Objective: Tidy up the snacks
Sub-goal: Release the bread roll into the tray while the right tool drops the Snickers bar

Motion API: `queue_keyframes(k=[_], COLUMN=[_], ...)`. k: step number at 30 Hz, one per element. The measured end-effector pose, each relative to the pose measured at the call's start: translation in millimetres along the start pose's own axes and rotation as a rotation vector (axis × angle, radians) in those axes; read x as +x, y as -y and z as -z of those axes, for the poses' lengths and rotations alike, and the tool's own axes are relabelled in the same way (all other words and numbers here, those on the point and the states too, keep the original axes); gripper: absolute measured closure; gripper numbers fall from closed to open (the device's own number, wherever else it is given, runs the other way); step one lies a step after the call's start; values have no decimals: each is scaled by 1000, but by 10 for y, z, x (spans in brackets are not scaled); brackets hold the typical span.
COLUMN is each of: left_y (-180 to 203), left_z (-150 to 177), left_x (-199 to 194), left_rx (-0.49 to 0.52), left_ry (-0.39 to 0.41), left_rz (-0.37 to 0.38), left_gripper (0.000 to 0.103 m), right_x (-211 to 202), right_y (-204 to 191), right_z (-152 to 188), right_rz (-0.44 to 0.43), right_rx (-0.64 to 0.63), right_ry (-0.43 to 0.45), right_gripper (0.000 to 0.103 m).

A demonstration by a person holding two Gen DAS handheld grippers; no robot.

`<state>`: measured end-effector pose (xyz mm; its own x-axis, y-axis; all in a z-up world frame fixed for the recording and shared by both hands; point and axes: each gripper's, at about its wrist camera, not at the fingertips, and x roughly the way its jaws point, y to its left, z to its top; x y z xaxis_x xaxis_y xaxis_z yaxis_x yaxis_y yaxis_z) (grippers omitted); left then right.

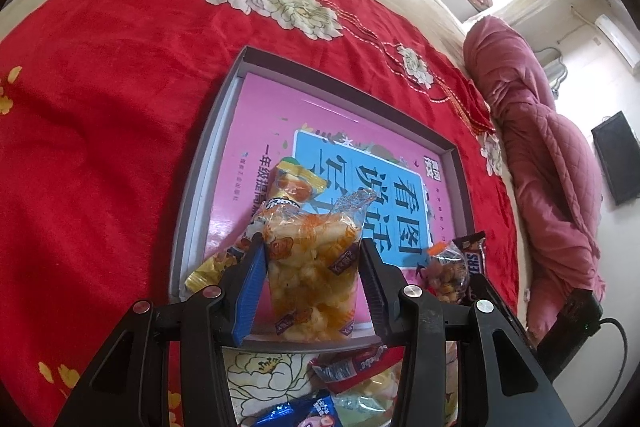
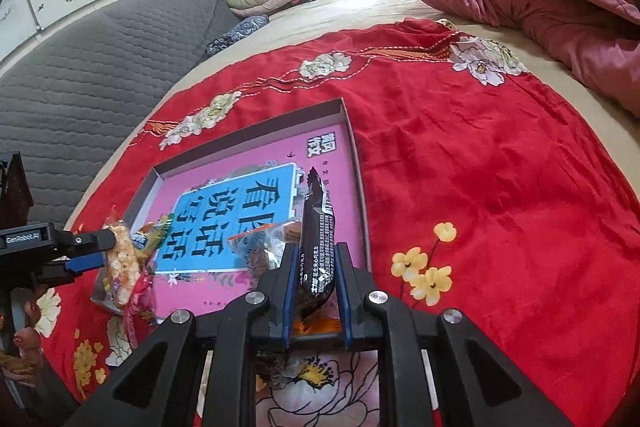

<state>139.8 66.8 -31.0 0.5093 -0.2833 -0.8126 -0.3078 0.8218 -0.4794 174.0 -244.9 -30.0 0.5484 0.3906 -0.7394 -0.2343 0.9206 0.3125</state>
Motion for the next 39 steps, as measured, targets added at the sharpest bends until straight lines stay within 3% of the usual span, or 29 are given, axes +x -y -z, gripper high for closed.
queue_keyframes(k=[17,21,39], left_y=[4,10,23], left_z=[-13,-14,-16], left_x=[17,36,5], left_rx=[3,7,21], left_ry=[-7,-9,-7], left_rz=[-7,-17,-22], left_gripper=[55,55,46], right_x=[-41,-45,-87], right_y=[59,58,10], right_z=[-8,-8,-21], right_rz=[17,13,6], right_rx=[26,31,16], right_ry=[16,17,41], right_gripper=[84,78,68])
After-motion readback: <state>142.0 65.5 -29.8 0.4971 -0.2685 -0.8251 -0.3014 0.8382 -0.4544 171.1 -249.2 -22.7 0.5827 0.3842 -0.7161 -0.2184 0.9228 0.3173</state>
